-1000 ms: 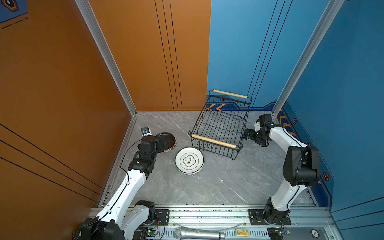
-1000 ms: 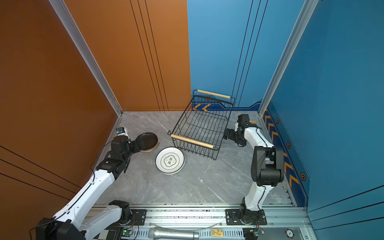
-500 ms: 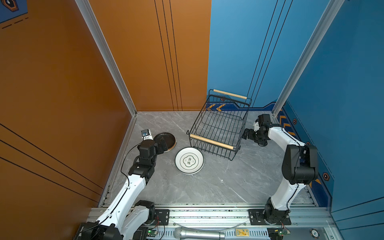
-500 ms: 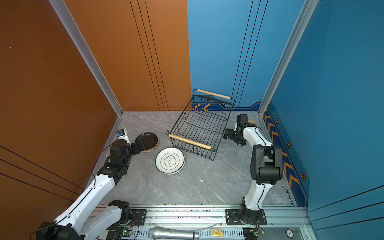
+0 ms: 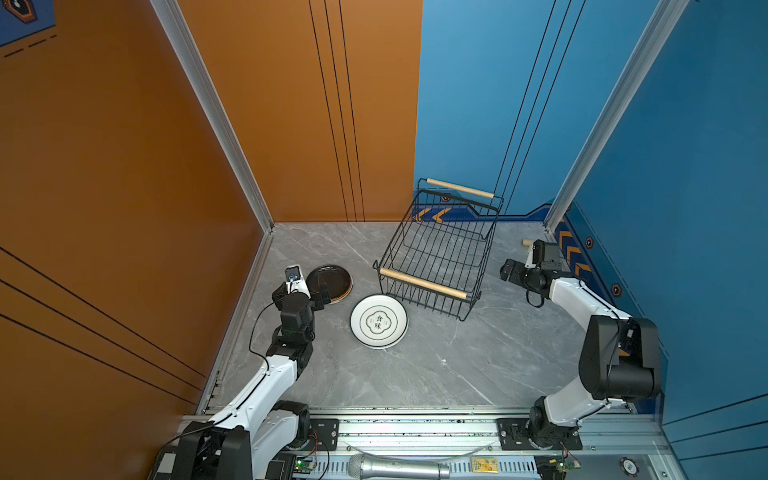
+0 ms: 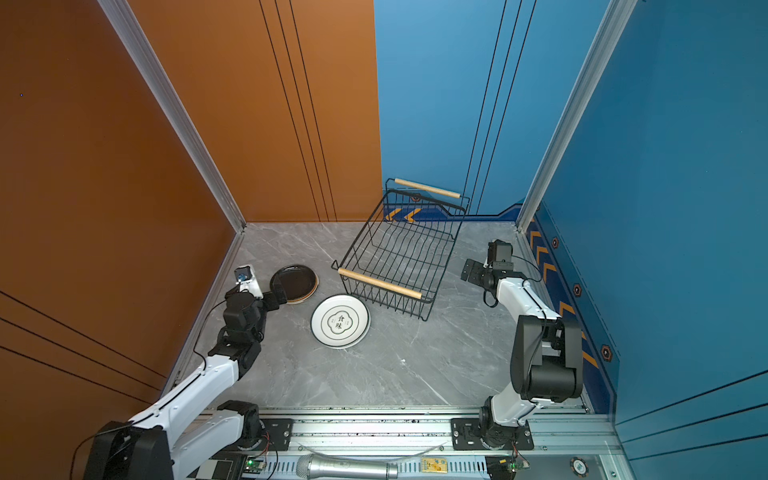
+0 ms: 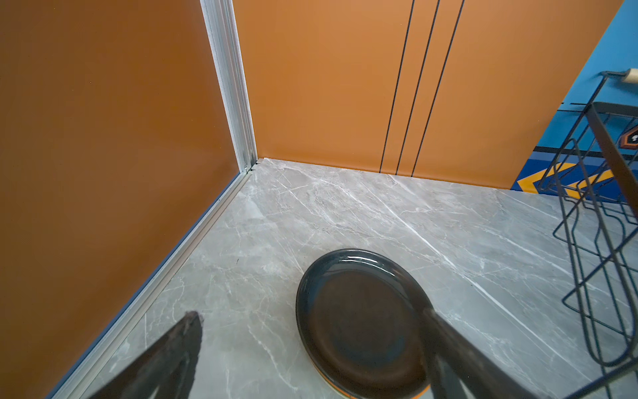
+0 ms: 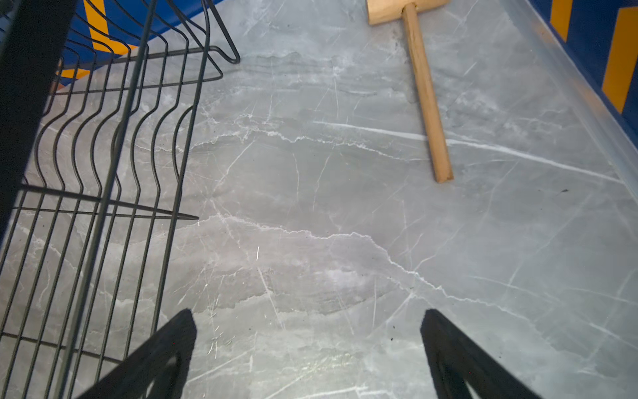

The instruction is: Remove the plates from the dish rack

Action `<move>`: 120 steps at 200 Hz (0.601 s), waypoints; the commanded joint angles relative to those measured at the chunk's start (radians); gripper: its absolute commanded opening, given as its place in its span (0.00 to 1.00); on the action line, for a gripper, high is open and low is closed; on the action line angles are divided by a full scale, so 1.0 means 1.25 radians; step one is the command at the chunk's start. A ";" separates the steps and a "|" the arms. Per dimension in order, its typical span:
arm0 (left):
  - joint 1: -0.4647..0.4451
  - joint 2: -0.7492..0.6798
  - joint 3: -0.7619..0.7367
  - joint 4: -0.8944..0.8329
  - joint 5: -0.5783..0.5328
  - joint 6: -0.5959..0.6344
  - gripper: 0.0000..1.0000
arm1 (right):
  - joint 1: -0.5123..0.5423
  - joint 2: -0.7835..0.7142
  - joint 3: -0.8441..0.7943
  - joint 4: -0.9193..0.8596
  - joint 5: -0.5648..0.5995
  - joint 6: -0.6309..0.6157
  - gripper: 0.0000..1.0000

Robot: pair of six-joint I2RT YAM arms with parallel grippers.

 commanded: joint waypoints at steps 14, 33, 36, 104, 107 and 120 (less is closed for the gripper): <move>0.020 0.054 -0.017 0.115 0.068 0.070 0.98 | 0.019 -0.054 -0.103 0.233 0.042 -0.076 1.00; 0.024 0.090 -0.027 0.137 0.085 0.088 0.98 | 0.040 -0.089 -0.191 0.374 0.061 -0.122 1.00; 0.024 0.096 -0.033 0.148 0.088 0.089 0.98 | 0.042 -0.094 -0.206 0.400 0.062 -0.128 1.00; 0.035 0.185 -0.109 0.320 0.127 0.103 0.98 | 0.059 -0.132 -0.334 0.600 0.088 -0.186 1.00; 0.036 0.185 -0.113 0.323 0.127 0.101 0.98 | 0.059 -0.135 -0.337 0.602 0.087 -0.186 1.00; 0.038 0.202 -0.132 0.353 0.126 0.097 0.98 | 0.059 -0.146 -0.356 0.624 0.090 -0.184 1.00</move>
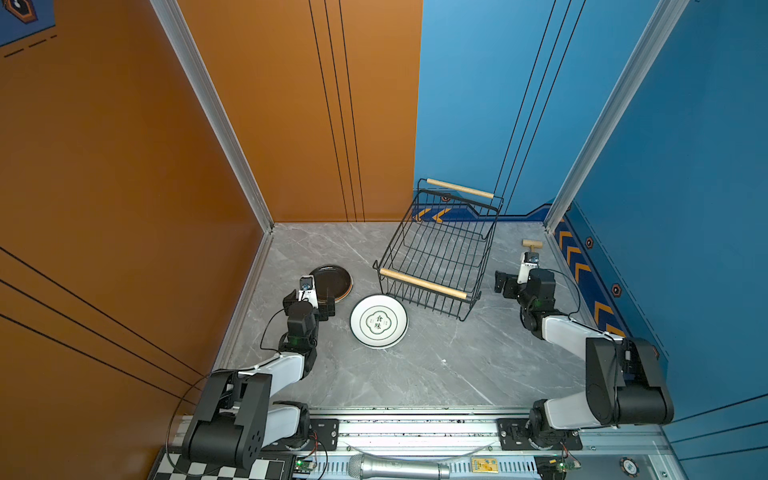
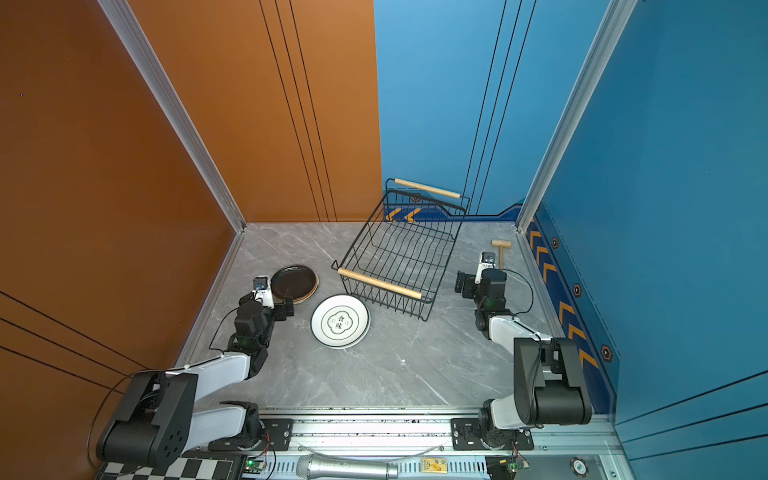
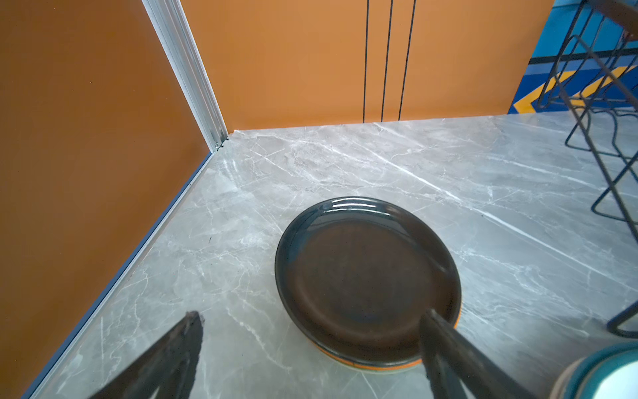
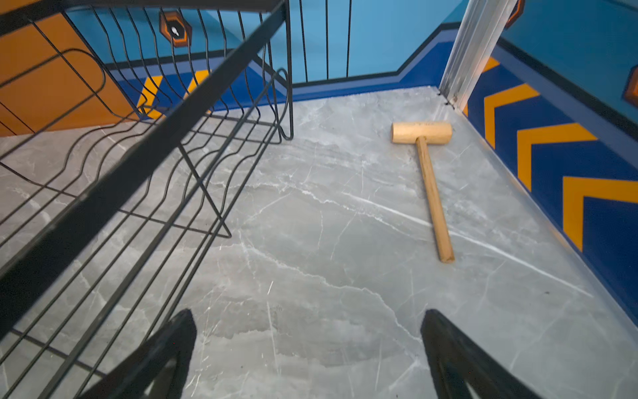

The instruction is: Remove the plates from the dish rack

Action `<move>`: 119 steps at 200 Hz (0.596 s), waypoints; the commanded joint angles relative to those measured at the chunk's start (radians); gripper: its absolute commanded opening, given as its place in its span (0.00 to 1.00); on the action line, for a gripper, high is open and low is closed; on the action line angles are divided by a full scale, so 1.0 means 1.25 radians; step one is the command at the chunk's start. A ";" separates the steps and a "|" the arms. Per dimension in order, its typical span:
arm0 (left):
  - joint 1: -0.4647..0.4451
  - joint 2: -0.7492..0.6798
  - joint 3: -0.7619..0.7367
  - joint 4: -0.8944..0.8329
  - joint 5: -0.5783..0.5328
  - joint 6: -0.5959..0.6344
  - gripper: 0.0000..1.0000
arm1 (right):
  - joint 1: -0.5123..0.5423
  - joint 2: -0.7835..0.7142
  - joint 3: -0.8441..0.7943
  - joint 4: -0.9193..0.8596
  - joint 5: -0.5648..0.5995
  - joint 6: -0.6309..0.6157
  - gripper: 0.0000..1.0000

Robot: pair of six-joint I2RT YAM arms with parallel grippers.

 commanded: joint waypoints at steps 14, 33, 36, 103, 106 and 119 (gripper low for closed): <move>0.011 0.066 -0.048 0.185 0.015 0.000 0.98 | -0.005 -0.042 -0.048 0.102 0.037 -0.012 1.00; 0.011 0.127 -0.048 0.248 0.004 0.004 0.98 | -0.010 -0.058 -0.070 0.123 0.033 -0.005 1.00; 0.011 0.133 -0.047 0.251 0.006 0.005 0.98 | -0.010 -0.062 -0.070 0.118 0.030 -0.004 1.00; -0.001 0.207 -0.028 0.283 0.005 0.019 0.98 | -0.009 -0.142 -0.177 0.140 0.084 0.012 1.00; -0.001 0.209 -0.027 0.283 0.007 0.021 0.98 | -0.010 -0.140 -0.187 0.154 0.087 0.014 1.00; -0.004 0.223 -0.020 0.283 0.008 0.025 0.98 | -0.011 -0.115 -0.230 0.239 0.099 0.024 1.00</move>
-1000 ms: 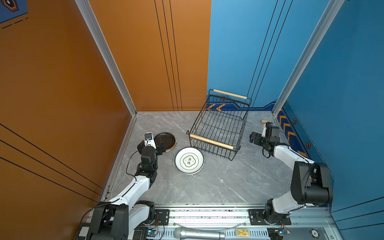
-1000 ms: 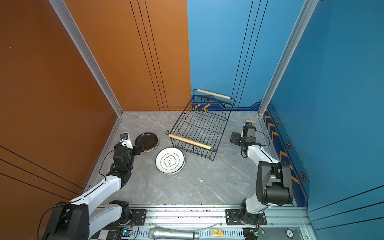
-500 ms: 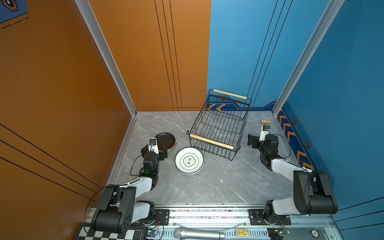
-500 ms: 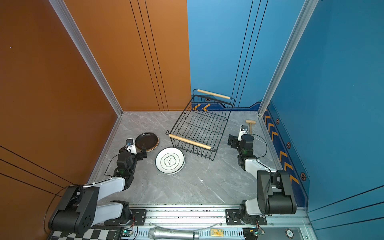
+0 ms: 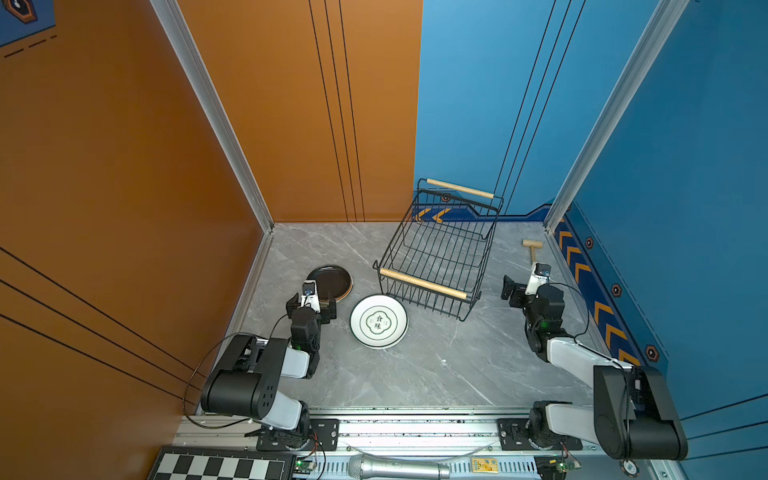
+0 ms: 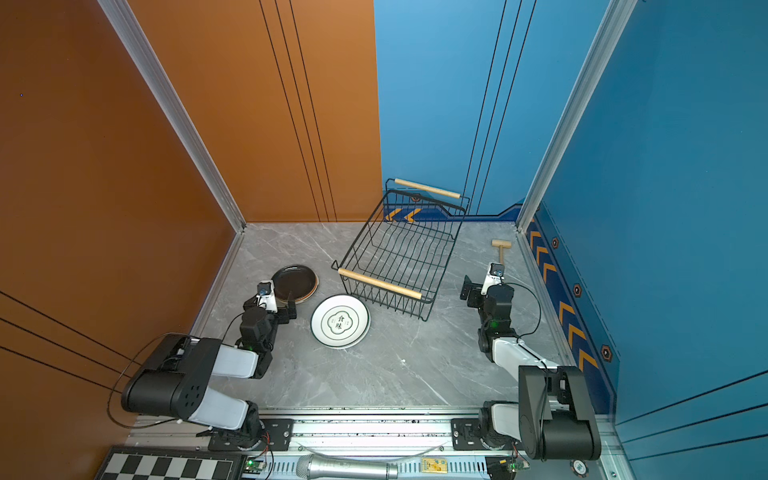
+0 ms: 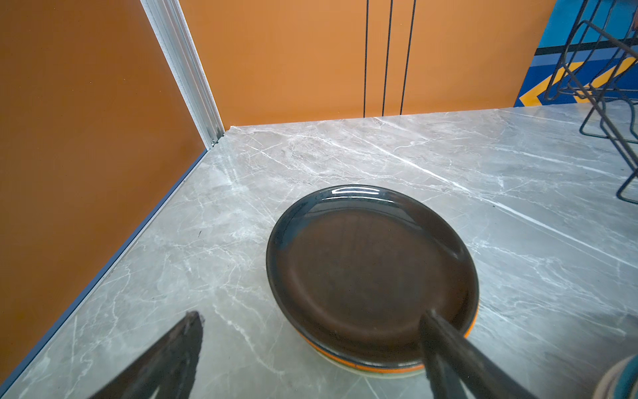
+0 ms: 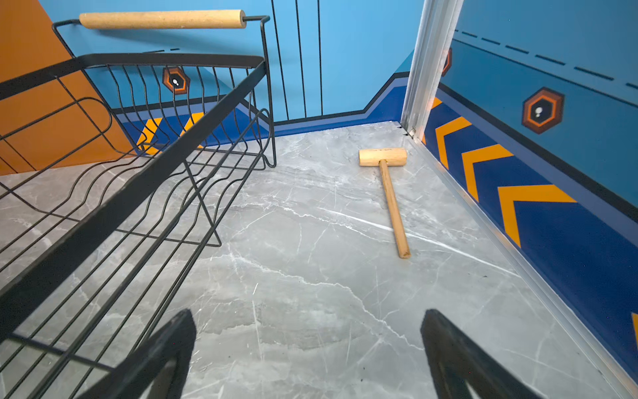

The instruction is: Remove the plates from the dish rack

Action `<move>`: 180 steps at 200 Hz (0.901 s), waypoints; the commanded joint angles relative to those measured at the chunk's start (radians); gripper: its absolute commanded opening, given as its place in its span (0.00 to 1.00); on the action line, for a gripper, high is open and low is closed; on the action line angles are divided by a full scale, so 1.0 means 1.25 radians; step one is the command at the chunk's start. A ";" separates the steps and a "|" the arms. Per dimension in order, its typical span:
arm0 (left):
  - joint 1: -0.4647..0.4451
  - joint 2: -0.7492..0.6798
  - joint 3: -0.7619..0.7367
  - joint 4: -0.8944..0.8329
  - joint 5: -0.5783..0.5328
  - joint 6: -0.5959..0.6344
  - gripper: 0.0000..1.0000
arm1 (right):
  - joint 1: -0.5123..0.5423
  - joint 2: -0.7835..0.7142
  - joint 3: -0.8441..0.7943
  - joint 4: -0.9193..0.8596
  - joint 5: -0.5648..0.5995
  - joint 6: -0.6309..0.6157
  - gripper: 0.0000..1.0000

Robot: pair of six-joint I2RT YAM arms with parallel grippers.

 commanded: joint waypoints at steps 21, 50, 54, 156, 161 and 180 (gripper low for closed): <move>-0.008 0.049 0.034 0.032 -0.005 0.021 0.98 | -0.001 0.101 -0.097 0.237 0.042 0.023 1.00; -0.015 0.057 0.038 0.029 -0.012 0.026 0.98 | 0.009 0.222 -0.120 0.405 0.033 0.008 1.00; -0.016 0.058 0.038 0.028 -0.015 0.025 0.98 | 0.010 0.228 -0.120 0.418 0.032 0.009 1.00; -0.019 0.057 0.079 -0.047 -0.063 0.016 0.98 | 0.040 0.211 -0.009 0.181 0.031 -0.036 1.00; -0.017 0.057 0.085 -0.056 -0.076 0.010 0.98 | 0.038 0.211 -0.008 0.178 0.027 -0.035 1.00; -0.009 0.055 0.104 -0.096 -0.100 -0.010 0.98 | 0.037 0.212 -0.008 0.179 0.026 -0.034 1.00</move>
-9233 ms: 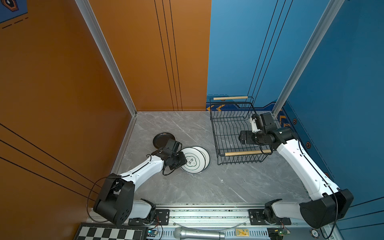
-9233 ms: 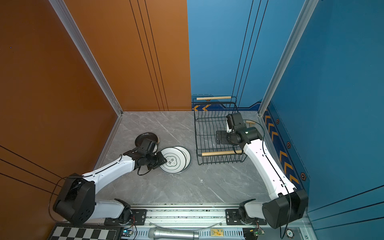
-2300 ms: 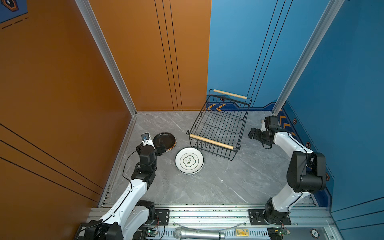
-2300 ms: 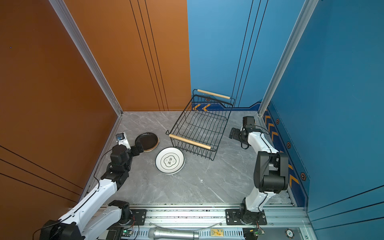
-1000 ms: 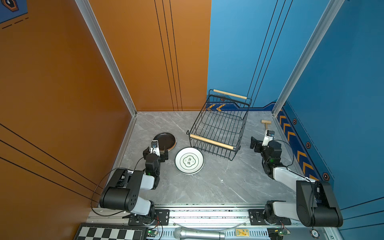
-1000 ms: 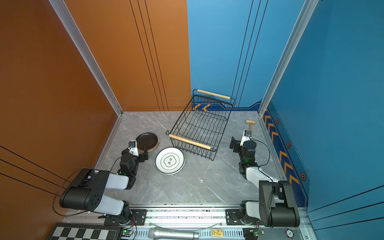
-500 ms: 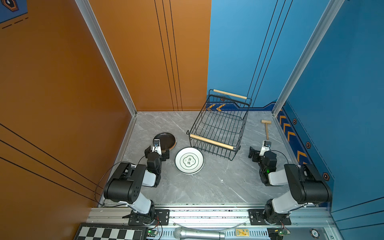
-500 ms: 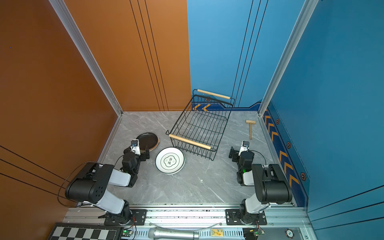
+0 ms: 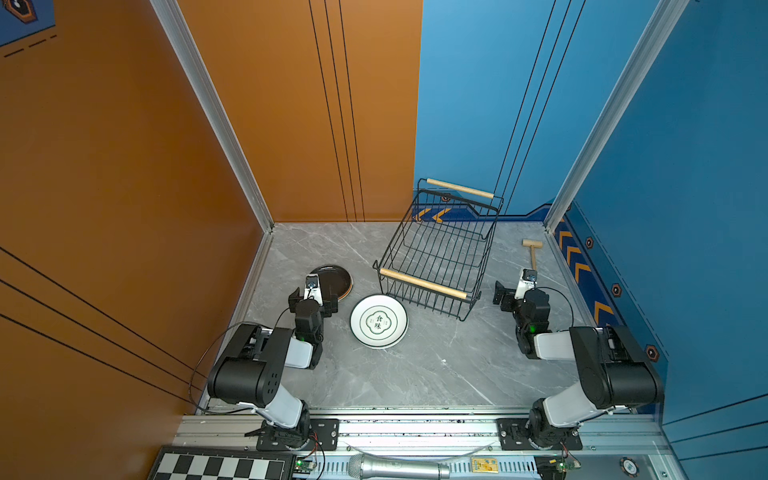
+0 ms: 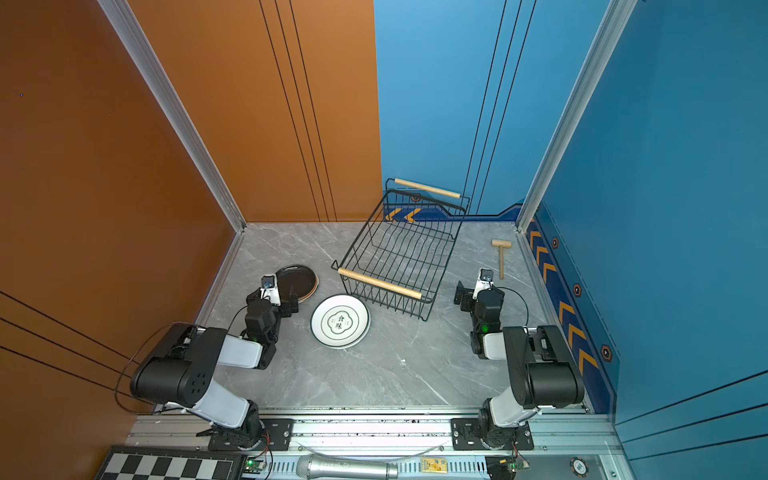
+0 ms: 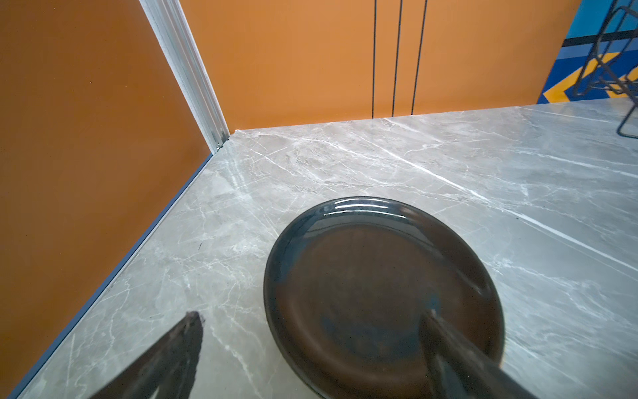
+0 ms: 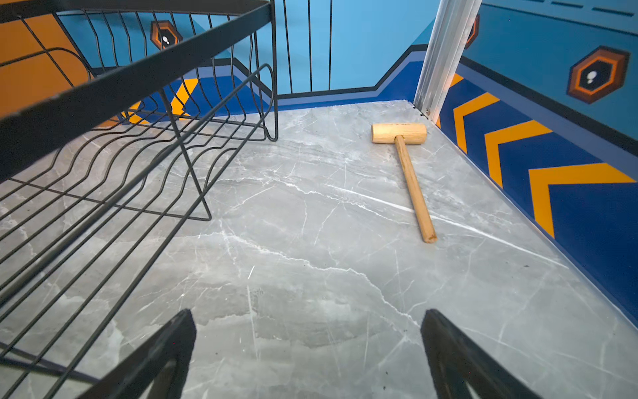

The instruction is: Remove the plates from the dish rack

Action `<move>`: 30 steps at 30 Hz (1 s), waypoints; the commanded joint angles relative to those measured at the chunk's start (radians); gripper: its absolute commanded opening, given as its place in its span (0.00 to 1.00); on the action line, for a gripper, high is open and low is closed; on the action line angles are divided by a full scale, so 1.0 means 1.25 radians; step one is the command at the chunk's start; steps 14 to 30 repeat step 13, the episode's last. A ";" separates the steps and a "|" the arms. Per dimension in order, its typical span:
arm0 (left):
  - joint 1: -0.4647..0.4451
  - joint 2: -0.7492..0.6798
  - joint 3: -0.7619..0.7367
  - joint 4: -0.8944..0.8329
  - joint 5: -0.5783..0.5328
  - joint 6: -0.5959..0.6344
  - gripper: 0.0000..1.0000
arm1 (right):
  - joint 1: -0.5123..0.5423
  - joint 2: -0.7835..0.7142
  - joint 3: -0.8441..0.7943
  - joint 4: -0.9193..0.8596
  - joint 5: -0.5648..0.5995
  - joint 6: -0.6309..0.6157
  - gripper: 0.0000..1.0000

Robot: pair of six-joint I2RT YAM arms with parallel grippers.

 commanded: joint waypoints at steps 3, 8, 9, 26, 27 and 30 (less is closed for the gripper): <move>0.005 0.004 0.035 -0.076 -0.046 -0.021 0.98 | 0.009 -0.005 0.003 -0.021 0.016 -0.017 1.00; 0.006 0.002 0.038 -0.084 -0.046 -0.023 0.98 | 0.009 -0.003 0.009 -0.032 0.014 -0.020 1.00; 0.006 0.003 0.039 -0.085 -0.046 -0.023 0.98 | 0.005 -0.005 0.010 -0.035 0.006 -0.018 1.00; 0.007 0.003 0.039 -0.085 -0.046 -0.023 0.98 | 0.010 -0.004 0.006 -0.024 0.016 -0.020 1.00; 0.007 0.003 0.039 -0.085 -0.046 -0.023 0.98 | 0.010 -0.004 0.006 -0.024 0.016 -0.020 1.00; 0.007 0.003 0.039 -0.085 -0.046 -0.023 0.98 | 0.010 -0.004 0.006 -0.024 0.016 -0.020 1.00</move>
